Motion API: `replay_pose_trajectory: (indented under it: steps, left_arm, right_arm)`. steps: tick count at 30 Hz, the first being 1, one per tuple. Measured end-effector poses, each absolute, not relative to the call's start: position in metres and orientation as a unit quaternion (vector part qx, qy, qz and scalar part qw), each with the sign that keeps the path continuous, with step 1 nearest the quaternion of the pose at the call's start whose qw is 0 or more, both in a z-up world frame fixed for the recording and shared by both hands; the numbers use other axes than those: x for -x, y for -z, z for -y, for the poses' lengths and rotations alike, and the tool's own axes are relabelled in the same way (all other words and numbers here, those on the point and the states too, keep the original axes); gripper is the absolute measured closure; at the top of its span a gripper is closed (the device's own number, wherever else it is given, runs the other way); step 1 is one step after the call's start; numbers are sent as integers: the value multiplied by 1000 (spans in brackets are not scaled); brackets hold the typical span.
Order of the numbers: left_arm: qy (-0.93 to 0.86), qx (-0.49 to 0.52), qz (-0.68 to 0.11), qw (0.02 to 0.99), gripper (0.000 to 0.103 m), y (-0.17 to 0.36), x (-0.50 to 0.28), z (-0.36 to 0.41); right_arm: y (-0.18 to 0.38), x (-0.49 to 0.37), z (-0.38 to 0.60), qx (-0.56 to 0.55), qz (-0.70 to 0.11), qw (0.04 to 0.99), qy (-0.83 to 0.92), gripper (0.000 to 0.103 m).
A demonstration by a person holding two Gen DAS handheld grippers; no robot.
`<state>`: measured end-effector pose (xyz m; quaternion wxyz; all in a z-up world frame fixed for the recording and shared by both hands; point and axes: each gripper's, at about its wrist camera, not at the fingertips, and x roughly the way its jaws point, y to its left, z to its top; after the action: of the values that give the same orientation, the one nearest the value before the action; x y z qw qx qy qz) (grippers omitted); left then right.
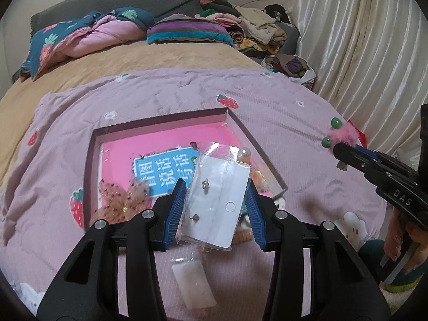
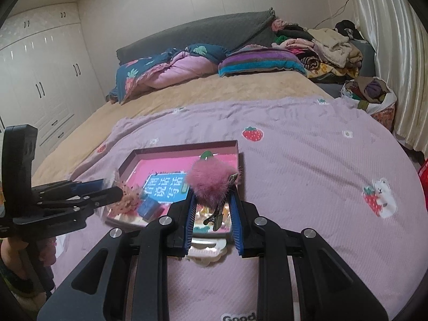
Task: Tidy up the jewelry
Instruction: 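Carry the earring card and pompom clip over the tray with both tools, then open both tools to drop the earring card and pompom clip in the tray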
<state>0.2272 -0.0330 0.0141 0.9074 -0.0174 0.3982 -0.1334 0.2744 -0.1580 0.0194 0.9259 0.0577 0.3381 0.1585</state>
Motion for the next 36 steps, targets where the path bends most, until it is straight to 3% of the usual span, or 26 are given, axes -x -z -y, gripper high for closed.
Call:
replay_pose_trajectory:
  steps: [20,36]
  left_arm:
    - [83,21,-414,906,67,1,-307,18]
    - [43,24,-459,887,67,53,-344,2]
  right_arm:
    - [-7,-356,137,-66,-359,915,-175,80]
    - [59,-368,100,-32,-422,881,-212,80]
